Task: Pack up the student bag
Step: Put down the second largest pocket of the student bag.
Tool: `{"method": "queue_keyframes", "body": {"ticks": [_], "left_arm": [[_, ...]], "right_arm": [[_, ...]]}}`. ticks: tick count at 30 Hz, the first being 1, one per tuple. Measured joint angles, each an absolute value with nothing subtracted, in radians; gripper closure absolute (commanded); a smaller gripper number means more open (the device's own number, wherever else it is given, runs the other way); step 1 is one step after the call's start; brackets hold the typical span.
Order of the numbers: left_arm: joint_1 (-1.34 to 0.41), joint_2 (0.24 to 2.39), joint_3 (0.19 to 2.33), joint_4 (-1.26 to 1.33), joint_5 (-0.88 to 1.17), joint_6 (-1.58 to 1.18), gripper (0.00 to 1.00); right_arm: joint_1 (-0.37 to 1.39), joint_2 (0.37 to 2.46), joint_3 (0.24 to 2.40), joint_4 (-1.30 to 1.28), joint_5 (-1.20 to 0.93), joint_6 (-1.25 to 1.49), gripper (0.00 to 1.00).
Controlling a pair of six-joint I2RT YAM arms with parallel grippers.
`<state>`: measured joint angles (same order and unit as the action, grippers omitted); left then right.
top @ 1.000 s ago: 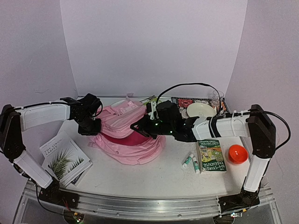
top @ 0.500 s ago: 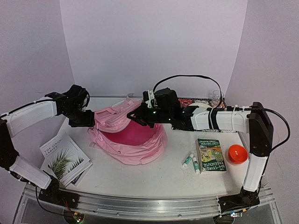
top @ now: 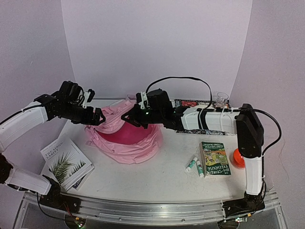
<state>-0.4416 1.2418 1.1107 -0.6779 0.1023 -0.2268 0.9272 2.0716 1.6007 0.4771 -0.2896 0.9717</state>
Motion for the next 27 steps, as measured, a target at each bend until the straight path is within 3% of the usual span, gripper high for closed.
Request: {"method": "queue_keyframes", "body": {"ticks": [2,16,27], "left_arm": [[-0.442,1.255,1.108,-0.678,0.112,-0.223,0.03],[-0.446,1.436,1.129,-0.669,0.159,-0.269,0.03],[-0.553,1.59,1.311,-0.653,0.129,-0.365,0.03]], "right_arm": [[0.927,2.088,1.605,0.474,-0.289,0.964,0.99],[0.922,2.061,1.481,0.408,-0.278,0.847,0.52],[0.808,1.672,1.248,0.289,-0.204,0.697,0.18]]}}
